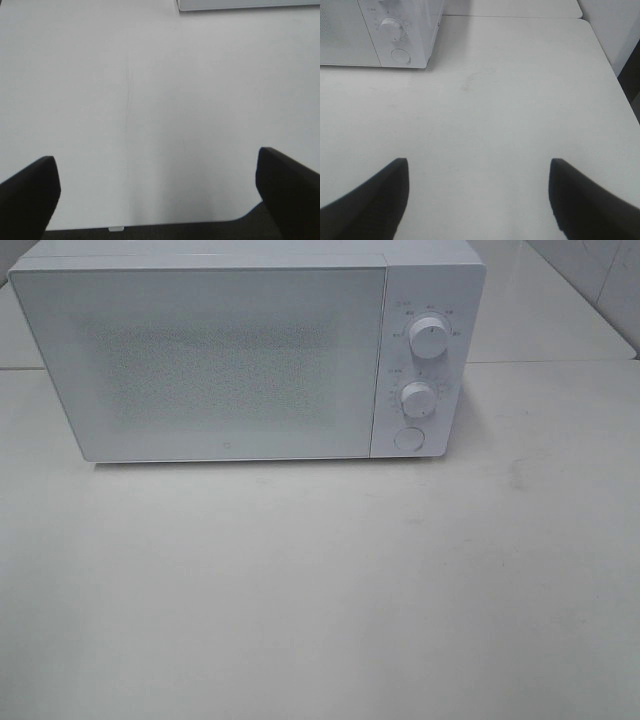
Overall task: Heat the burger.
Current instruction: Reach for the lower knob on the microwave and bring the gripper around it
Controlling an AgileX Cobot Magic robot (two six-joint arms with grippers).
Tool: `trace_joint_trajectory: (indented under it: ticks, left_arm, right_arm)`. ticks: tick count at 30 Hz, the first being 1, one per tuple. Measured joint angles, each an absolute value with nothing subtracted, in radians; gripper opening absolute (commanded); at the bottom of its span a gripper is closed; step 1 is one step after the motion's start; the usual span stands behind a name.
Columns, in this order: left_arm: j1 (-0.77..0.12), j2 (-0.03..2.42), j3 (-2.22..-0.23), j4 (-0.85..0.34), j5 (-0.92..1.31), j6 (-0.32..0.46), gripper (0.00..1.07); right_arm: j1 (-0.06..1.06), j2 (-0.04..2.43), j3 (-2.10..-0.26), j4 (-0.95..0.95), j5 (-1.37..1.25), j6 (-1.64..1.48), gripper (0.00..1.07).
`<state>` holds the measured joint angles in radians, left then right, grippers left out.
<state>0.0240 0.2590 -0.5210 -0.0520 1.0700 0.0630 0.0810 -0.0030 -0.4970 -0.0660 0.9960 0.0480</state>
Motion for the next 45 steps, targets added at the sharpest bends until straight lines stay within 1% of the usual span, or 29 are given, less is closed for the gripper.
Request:
trace_joint_trajectory:
  ticks: [11, 45]
  left_arm:
    - [0.024, 0.005, -0.521, -0.052, 1.071, 0.057, 1.01]
    - [0.024, -0.004, -0.521, -0.053, 1.071, 0.052, 1.0]
  right_arm:
    - [0.081, -0.003, -0.497, -0.066, 0.996, 0.048, 0.75]
    - [0.081, -0.003, -0.497, -0.066, 0.996, 0.048, 0.75]
